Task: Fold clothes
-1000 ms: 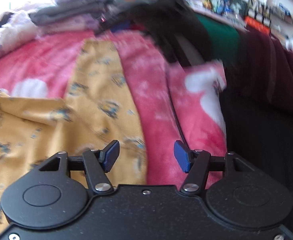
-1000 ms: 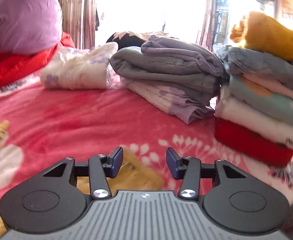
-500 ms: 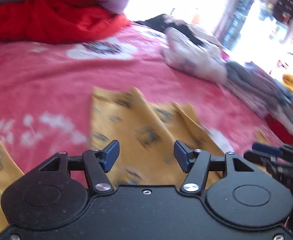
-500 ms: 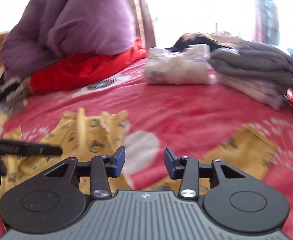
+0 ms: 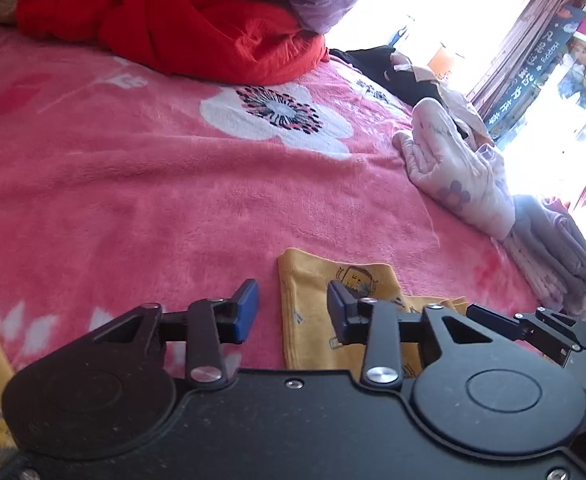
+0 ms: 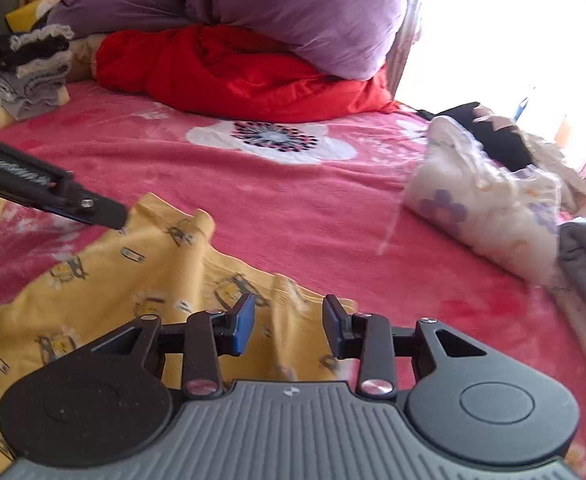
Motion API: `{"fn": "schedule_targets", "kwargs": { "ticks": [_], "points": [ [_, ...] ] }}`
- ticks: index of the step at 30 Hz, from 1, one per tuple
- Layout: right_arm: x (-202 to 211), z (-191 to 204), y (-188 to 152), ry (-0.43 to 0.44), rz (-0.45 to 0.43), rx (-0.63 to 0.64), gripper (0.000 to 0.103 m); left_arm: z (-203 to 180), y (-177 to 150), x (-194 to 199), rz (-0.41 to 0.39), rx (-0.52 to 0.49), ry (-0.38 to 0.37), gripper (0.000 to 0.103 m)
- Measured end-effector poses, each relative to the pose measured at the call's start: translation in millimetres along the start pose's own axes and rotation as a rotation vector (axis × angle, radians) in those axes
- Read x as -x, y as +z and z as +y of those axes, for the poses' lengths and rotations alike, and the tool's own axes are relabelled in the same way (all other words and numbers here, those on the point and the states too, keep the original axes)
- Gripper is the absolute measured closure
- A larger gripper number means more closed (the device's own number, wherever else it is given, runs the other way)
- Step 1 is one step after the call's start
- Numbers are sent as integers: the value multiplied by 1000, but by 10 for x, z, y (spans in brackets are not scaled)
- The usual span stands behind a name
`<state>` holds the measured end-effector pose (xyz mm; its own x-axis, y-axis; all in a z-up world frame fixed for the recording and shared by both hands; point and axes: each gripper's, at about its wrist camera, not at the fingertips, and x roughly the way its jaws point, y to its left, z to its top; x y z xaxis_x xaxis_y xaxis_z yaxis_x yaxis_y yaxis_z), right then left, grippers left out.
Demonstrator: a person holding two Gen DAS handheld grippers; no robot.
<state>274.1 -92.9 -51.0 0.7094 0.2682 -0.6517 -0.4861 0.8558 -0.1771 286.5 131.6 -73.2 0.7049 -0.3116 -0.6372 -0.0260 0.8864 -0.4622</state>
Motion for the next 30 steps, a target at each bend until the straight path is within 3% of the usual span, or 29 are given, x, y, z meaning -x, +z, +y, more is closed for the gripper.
{"fn": "schedule_targets", "kwargs": {
  "ticks": [3, 4, 5, 6, 11, 16, 20, 30],
  "points": [
    [-59, 42, -48, -27, 17, 52, 70, -54, 16, -82, 14, -30, -2, 76],
    [-69, 29, -56, -20, 17, 46, 84, -66, 15, -97, 13, -44, -1, 81],
    [-60, 0, -72, -15, 13, 31, 100, -77, 15, -112, 12, -57, 1, 94],
    [-29, -53, -94, -13, -1, 1, 99, -89, 15, -126, 11, -71, 3, 99],
    [175, -630, -280, 24, -96, -294, 99, -59, 55, -56, -33, -92, 25, 101],
    [254, -1226, -568, 28, -111, -518, 99, 26, 77, -49, -50, -70, 62, 102],
    [169, -1415, -743, 29, -83, -589, 100, 0, 61, -69, -48, -90, 80, 102],
    [19, -1455, -711, 73, -78, -608, 99, -8, 56, -28, -89, -91, 103, 102]
  ]
}}
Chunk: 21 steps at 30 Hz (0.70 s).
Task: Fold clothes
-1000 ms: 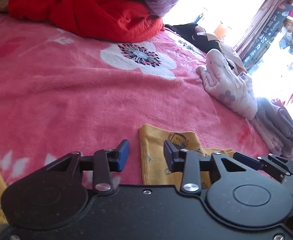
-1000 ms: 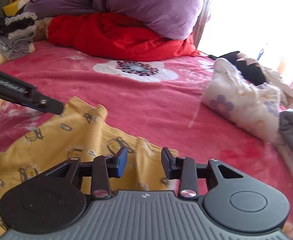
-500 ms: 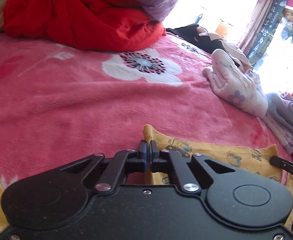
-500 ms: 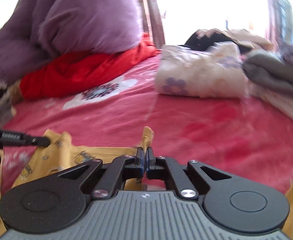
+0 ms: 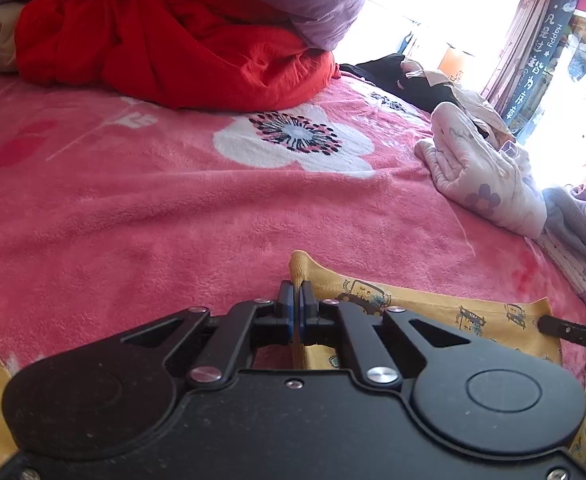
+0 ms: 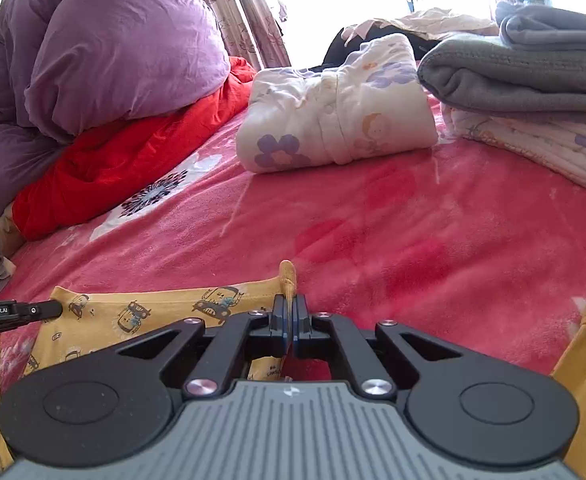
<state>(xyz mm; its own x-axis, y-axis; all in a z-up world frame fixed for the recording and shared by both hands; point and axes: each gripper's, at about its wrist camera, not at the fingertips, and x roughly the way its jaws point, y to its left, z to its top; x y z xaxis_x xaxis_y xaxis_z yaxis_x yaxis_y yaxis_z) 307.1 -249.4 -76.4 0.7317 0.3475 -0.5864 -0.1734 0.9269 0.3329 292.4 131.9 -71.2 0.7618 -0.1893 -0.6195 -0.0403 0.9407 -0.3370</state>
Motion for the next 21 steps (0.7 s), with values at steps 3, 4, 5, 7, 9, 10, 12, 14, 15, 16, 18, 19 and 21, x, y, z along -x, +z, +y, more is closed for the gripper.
{"fn": "schedule_targets", "kwargs": {
  "ticks": [3, 4, 5, 7, 9, 10, 12, 14, 15, 16, 18, 19, 21],
  "points": [
    [21, 58, 70, 15, -8, 38, 99, 23, 9, 18, -9, 15, -2, 102],
    [29, 80, 95, 20, -11, 52, 99, 31, 11, 23, -15, 20, -1, 102],
    [17, 114, 111, 4, -12, 80, 99, 31, 12, 18, -14, 18, -2, 102],
    [-59, 136, 113, -35, 7, 119, 98, 20, 6, -11, -4, 5, 12, 102],
    [-134, 156, 95, -85, 29, 145, 88, 4, -15, -67, 17, -3, 27, 101],
    [-156, 164, 88, -114, 33, 160, 82, -2, -17, -70, 16, -6, 36, 99],
    [-128, 146, 91, -130, 22, 162, 75, -5, -13, -63, 12, -10, 48, 94],
    [-40, 130, 121, -154, -17, 156, 72, 12, -1, -35, 2, -1, 54, 87],
    [19, 129, 141, -164, -37, 153, 72, 34, 7, 3, -12, 14, 61, 80],
    [82, 131, 155, -168, -53, 152, 71, 57, 15, 42, -27, 29, 69, 79],
    [231, 147, 159, -156, -79, 152, 70, 145, 32, 178, -58, 77, 72, 79],
    [312, 167, 133, -141, -87, 146, 70, 185, 29, 254, -72, 103, 73, 79],
    [492, 238, 22, -95, -94, 126, 70, 277, -7, 456, -101, 166, 73, 79]
  ]
}}
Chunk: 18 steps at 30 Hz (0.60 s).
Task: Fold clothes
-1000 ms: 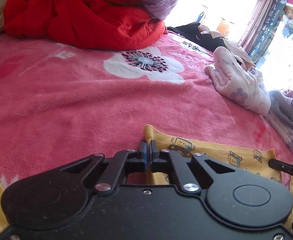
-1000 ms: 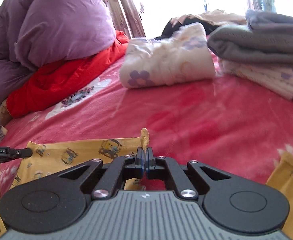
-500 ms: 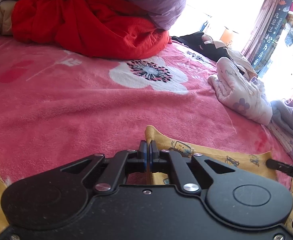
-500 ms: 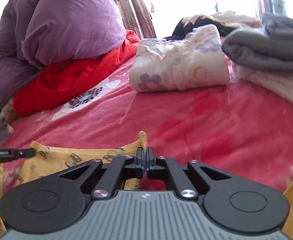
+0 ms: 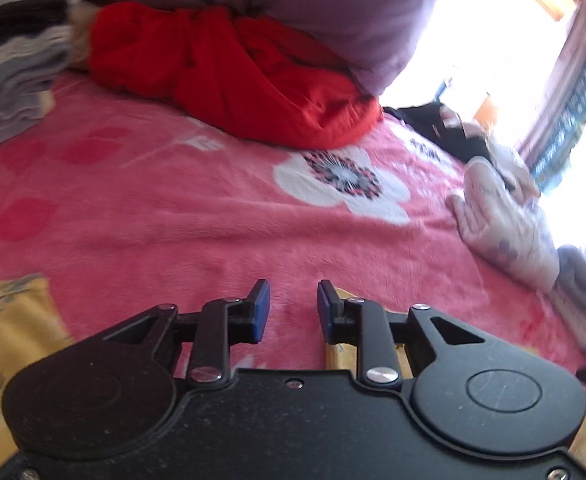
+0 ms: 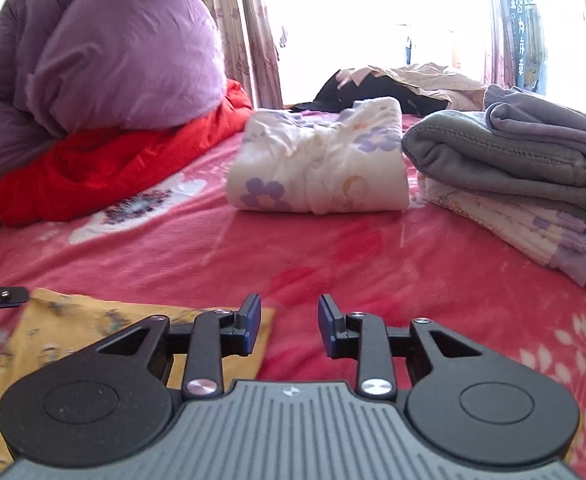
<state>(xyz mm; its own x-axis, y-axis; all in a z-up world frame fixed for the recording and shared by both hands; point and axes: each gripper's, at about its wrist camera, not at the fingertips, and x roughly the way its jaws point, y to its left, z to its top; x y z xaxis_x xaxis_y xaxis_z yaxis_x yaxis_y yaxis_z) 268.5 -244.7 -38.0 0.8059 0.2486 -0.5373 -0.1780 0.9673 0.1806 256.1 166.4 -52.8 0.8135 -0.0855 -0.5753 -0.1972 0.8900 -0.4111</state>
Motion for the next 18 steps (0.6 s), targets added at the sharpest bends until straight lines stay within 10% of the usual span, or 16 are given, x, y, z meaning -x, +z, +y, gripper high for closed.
{"fn": "schedule_targets", "kwargs": {
  "ticks": [8, 18],
  "points": [
    [887, 229, -707, 106, 40, -130, 68, 189, -330, 807, 5, 143, -13, 76],
    [1624, -198, -1408, 39, 76, -553, 60, 311, -1154, 1603, 153, 180, -51, 76]
  ]
}}
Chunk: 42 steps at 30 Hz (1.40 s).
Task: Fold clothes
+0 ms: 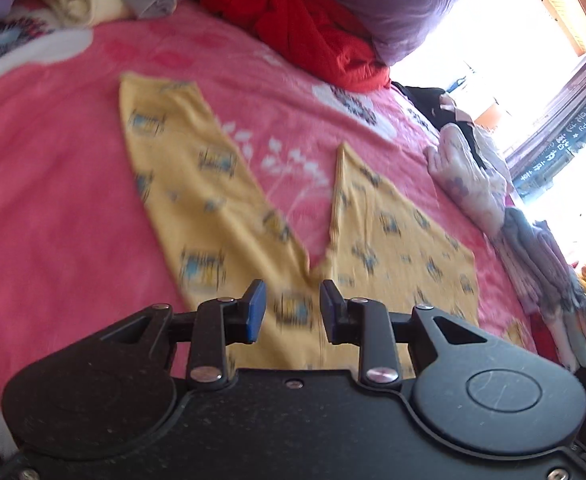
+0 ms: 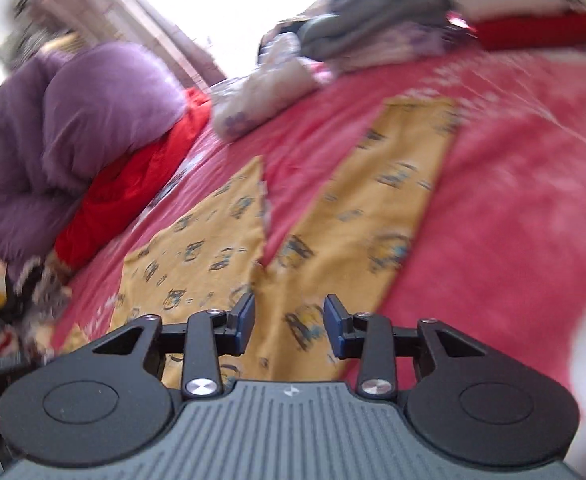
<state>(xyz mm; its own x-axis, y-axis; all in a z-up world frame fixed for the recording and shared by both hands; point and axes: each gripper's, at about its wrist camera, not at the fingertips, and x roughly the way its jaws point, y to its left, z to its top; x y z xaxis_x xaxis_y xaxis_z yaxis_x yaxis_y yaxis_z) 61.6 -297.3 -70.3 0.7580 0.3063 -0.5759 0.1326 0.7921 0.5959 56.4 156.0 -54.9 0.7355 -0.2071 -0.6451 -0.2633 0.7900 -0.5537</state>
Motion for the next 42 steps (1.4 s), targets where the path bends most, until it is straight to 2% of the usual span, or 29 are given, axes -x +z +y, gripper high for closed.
{"fn": "schedule_targets", "kwargs": {
  "ticks": [4, 10, 14, 21, 24, 26, 31, 34, 35, 36, 37, 40, 42],
  "points": [
    [76, -276, -242, 20, 61, -157, 57, 119, -251, 130, 61, 52, -22, 73],
    [35, -306, -394, 89, 96, -199, 57, 337, -421, 113, 126, 209, -61, 73],
    [-8, -462, -427, 136, 89, -327, 59, 279, -458, 54, 122, 228, -104, 73],
    [-45, -579, -518, 216, 50, -452, 62, 135, -658, -60, 158, 218, -146, 74],
    [-81, -593, -542, 236, 53, -469, 66, 93, -701, -77, 151, 203, -136, 74],
    [-75, -616, -572, 230, 43, -485, 74, 106, -710, -75, 147, 220, -140, 74],
    [-79, -558, -648, 215, 39, -458, 77, 155, -722, -81, 138, 259, -128, 75],
    [-131, -564, -620, 219, 37, -457, 77, 180, -730, -94, 135, 256, -97, 90],
    [-150, -583, -608, 230, 37, -467, 82, 182, -734, -93, 133, 248, -80, 99],
    [-166, -597, -600, 244, 41, -469, 87, 177, -732, -56, 121, 246, -73, 100],
    [-176, -595, -588, 244, 45, -461, 99, 171, -730, -19, 109, 243, -66, 100],
    [-27, -528, -553, 181, 14, -410, 99, 170, -735, 8, 100, 222, -41, 101],
    [0, -552, -540, 155, 35, -395, 99, 202, -744, -42, 114, 226, -31, 97]
  ]
}}
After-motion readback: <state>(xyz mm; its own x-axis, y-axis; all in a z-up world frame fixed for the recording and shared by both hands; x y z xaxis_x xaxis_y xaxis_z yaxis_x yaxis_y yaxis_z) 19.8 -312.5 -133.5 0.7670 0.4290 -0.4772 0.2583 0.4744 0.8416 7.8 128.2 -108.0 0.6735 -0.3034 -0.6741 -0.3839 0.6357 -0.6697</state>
